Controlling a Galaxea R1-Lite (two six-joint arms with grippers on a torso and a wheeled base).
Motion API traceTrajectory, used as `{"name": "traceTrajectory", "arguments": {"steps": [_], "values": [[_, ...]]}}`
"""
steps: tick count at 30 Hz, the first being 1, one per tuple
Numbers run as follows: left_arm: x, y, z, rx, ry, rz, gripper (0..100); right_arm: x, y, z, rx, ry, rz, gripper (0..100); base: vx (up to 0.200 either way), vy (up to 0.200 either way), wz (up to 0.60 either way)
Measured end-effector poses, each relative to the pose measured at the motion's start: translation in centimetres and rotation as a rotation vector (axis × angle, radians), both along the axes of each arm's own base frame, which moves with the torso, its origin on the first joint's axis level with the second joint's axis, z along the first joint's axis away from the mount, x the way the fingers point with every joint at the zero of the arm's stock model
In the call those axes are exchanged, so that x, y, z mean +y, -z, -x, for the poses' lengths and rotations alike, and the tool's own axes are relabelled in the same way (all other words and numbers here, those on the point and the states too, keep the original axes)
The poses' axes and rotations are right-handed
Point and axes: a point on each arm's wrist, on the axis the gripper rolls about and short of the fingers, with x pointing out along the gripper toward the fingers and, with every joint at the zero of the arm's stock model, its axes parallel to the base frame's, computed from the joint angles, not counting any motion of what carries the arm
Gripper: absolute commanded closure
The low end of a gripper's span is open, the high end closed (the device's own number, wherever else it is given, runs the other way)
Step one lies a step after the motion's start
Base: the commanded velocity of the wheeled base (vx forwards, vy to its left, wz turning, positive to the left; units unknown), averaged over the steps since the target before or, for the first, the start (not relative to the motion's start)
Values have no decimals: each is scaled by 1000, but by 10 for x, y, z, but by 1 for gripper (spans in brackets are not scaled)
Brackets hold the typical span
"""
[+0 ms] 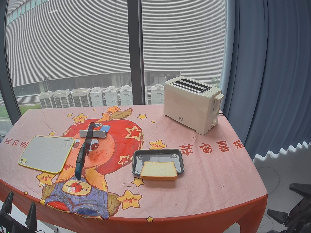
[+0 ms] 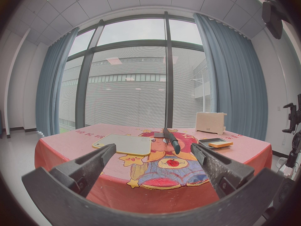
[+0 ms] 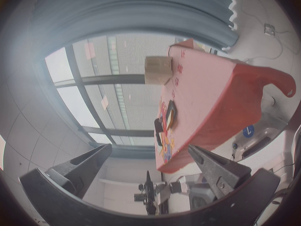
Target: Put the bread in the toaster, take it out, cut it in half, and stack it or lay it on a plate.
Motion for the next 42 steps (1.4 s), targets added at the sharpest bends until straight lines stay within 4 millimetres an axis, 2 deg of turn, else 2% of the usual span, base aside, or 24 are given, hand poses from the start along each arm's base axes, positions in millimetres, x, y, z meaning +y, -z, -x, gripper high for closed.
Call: {"name": "traceTrajectory", "arguments": {"steps": [14, 25, 37, 42], "values": [[0, 0, 0, 0, 0, 0, 0, 18, 3, -7, 112, -335, 93, 0, 0, 0, 0], [0, 0, 0, 0, 0, 0, 0, 39, -5, -19, 92, -419, 105, 0, 0, 0, 0], [0, 0, 0, 0, 0, 0, 0, 93, -10, -61, 45, -435, 85, 0, 0, 0, 0], [0, 0, 0, 0, 0, 0, 0, 113, -3, -77, 33, -440, 74, 0, 0, 0, 0]]}}
